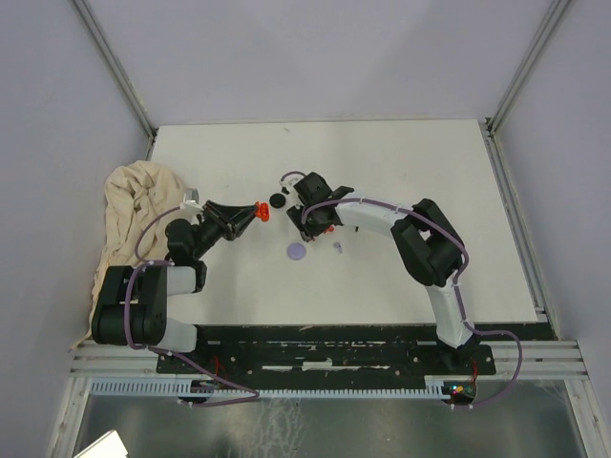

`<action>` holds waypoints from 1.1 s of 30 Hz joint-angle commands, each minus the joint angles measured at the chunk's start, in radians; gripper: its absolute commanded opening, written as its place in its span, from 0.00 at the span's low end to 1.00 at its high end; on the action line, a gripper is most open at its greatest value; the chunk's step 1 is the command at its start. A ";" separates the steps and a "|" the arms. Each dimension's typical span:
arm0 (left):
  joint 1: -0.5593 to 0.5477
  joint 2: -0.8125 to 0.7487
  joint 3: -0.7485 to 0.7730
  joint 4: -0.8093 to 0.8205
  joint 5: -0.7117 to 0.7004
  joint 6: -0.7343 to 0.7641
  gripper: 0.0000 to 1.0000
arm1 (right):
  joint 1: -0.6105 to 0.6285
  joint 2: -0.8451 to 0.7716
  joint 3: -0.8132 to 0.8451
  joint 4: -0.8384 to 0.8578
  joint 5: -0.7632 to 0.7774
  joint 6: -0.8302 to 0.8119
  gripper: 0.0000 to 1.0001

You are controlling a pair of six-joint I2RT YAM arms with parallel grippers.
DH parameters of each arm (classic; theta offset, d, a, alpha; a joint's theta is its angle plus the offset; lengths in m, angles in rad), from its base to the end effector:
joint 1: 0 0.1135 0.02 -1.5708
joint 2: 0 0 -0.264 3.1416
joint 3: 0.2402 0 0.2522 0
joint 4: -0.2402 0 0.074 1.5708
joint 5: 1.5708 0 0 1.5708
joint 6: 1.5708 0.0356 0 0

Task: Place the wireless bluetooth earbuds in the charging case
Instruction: Pick up the earbud from the center of the board.

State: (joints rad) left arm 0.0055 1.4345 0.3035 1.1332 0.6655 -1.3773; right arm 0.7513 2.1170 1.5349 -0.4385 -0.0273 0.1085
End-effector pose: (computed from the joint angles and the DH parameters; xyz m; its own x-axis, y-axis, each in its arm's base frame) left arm 0.2448 -0.0206 0.1792 -0.6013 -0.7752 -0.1936 0.1201 0.1519 -0.9811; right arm 0.3297 0.3093 0.1611 -0.6943 -0.5004 -0.5173 -0.6212 0.7796 0.0797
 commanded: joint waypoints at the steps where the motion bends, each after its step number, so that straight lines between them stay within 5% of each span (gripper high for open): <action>1: 0.011 0.001 -0.006 0.069 0.031 -0.023 0.03 | 0.011 0.016 0.050 0.011 -0.011 0.008 0.52; 33: 0.019 0.026 -0.010 0.086 0.051 -0.023 0.03 | 0.013 -0.023 0.003 0.065 0.082 0.003 0.13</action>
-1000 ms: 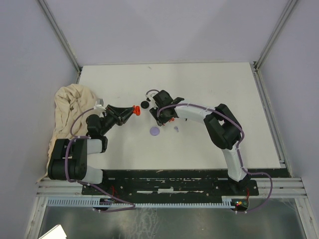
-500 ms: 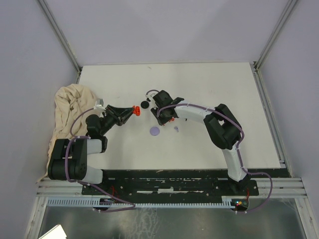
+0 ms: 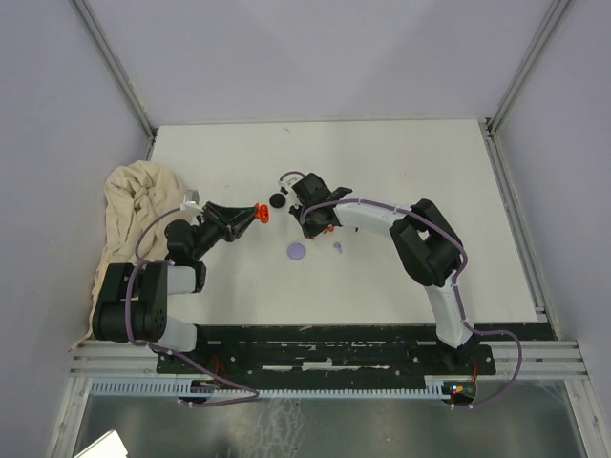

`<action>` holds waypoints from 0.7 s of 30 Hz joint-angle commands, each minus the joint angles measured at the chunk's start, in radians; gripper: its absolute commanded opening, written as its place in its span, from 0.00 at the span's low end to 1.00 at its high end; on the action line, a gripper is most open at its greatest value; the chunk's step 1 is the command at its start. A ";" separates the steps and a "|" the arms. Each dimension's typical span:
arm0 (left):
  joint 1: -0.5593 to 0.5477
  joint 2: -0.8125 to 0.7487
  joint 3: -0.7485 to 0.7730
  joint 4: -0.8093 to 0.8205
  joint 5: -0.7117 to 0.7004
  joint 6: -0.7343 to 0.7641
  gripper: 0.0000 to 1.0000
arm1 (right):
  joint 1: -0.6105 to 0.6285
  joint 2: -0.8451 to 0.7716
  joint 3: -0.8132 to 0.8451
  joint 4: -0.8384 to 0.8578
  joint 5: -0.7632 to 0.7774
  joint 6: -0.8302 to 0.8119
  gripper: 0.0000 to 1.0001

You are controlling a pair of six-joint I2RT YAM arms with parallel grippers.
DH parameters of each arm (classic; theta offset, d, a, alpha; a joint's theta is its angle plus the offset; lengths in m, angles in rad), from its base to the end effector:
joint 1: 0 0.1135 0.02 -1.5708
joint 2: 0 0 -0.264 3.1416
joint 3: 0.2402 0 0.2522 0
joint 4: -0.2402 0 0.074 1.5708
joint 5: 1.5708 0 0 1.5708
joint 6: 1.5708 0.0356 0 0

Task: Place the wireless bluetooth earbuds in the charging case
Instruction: Pick up the earbud from the center of the board.

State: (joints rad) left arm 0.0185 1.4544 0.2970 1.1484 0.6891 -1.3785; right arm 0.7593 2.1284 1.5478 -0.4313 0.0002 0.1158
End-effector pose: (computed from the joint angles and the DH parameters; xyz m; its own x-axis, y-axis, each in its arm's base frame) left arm 0.2445 -0.0181 0.1746 -0.6117 -0.7690 -0.1855 0.1099 0.1496 -0.9826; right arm 0.3304 0.3136 0.1604 -0.6904 -0.4959 -0.5267 -0.6127 0.7880 0.0611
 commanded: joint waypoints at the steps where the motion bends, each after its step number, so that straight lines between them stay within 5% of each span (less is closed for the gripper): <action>1: 0.006 0.005 -0.004 0.071 0.030 -0.021 0.03 | 0.005 -0.042 -0.015 0.066 0.063 -0.003 0.13; 9: 0.003 0.021 0.011 0.080 0.044 -0.034 0.03 | 0.005 -0.155 -0.099 0.195 0.089 -0.008 0.10; 21: -0.074 0.079 0.086 0.102 0.044 -0.093 0.03 | -0.005 -0.558 -0.559 0.923 0.001 -0.061 0.12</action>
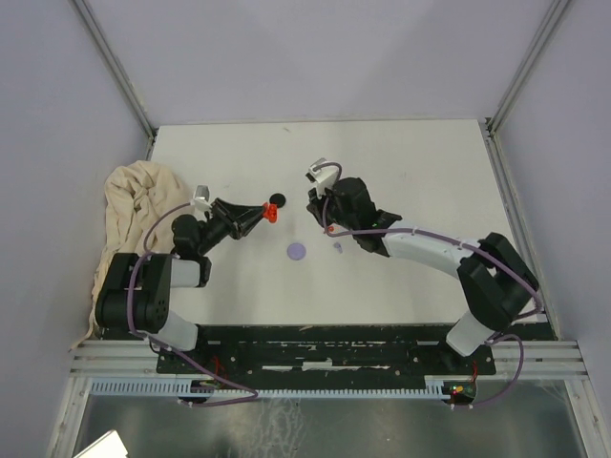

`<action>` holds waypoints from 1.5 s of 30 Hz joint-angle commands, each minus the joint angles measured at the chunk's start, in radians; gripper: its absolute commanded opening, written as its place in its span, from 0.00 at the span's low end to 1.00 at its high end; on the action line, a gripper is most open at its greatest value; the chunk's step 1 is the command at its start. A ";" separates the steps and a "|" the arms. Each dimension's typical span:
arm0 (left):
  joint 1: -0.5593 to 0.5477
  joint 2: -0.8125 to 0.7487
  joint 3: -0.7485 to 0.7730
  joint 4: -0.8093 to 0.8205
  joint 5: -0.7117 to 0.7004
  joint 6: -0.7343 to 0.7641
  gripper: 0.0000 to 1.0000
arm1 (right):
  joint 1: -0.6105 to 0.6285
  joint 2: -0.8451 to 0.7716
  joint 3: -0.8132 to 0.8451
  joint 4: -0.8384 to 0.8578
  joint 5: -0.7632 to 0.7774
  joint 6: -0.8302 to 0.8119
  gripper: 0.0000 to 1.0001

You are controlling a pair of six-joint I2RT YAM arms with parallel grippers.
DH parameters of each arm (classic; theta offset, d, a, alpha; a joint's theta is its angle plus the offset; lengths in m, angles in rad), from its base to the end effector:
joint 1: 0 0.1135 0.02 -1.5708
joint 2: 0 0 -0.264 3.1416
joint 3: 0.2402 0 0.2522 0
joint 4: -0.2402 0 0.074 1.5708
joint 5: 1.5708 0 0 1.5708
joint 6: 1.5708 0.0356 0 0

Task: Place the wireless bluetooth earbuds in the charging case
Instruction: Pick up the earbud from the center of the board, then place the earbud in the charging case.

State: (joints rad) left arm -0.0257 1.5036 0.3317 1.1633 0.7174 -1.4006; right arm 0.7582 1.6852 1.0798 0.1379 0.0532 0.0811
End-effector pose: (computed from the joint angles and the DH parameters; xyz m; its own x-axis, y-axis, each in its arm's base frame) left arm 0.2528 -0.0299 0.1736 -0.6682 -0.7257 -0.1638 0.1061 0.1249 -0.9865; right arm 0.2798 0.2623 0.2363 -0.3790 -0.2475 -0.8917 -0.6235 0.7803 0.0484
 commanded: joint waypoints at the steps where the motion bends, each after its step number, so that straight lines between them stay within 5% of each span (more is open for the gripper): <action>1: -0.042 0.042 0.058 0.101 0.012 -0.084 0.03 | -0.005 -0.135 -0.109 0.387 -0.068 -0.030 0.12; 14: -0.120 0.237 0.074 0.407 -0.006 -0.262 0.03 | -0.004 -0.184 -0.185 0.589 -0.164 -0.029 0.04; 45: -0.207 0.245 0.147 0.329 0.042 -0.294 0.03 | -0.004 -0.174 -0.337 0.791 -0.332 -0.127 0.02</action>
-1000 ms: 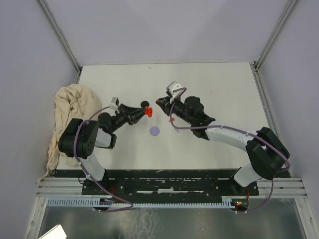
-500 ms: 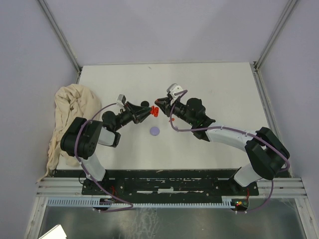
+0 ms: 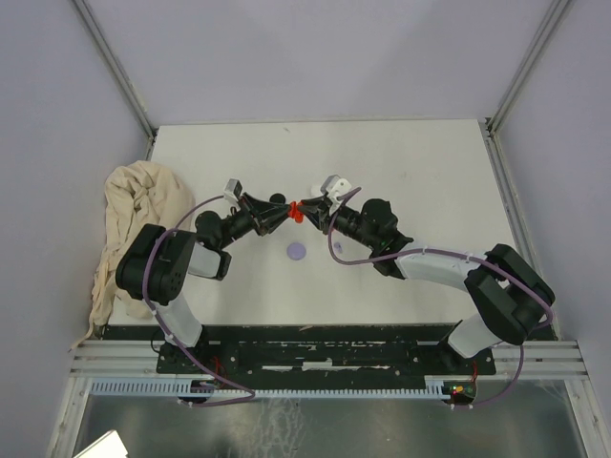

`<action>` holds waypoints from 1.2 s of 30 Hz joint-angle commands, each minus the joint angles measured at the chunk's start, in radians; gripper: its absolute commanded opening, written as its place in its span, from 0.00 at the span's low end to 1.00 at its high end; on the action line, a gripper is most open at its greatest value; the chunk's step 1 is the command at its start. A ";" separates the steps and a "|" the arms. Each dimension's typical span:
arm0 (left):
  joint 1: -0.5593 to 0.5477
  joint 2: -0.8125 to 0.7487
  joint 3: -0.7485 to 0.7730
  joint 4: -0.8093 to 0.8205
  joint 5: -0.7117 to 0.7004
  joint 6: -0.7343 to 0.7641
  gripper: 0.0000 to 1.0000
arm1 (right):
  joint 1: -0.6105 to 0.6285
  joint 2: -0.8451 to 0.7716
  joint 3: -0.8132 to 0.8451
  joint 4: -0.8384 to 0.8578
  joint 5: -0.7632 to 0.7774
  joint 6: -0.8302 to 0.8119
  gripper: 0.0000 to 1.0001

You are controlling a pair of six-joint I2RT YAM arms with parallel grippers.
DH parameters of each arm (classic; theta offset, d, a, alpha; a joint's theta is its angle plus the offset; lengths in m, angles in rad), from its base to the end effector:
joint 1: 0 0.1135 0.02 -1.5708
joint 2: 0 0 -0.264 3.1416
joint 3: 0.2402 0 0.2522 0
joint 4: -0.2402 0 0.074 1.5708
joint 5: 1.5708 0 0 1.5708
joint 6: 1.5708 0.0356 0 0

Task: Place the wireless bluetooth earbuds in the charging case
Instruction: Place the earbud in the charging case.

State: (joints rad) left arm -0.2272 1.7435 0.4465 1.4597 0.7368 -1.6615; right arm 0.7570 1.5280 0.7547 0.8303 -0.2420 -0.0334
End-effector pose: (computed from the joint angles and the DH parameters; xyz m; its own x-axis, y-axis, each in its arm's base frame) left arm 0.2756 -0.0883 0.1702 -0.8238 -0.5666 -0.0190 0.0835 -0.0882 -0.9926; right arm 0.2371 0.2358 0.2553 0.0695 0.0210 -0.9974 -0.8388 0.5424 -0.0470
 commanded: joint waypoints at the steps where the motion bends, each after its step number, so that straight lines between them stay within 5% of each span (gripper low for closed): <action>1: -0.007 0.005 0.033 0.034 0.023 -0.034 0.03 | -0.003 -0.016 -0.012 0.101 -0.040 -0.013 0.02; 36: -0.019 0.005 0.043 0.093 0.030 -0.101 0.03 | -0.004 0.032 -0.034 0.117 -0.048 -0.023 0.02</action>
State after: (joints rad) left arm -0.2436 1.7477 0.4656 1.4639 0.7452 -1.7187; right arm 0.7570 1.5547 0.7227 0.8875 -0.2874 -0.0513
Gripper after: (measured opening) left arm 0.306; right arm 0.232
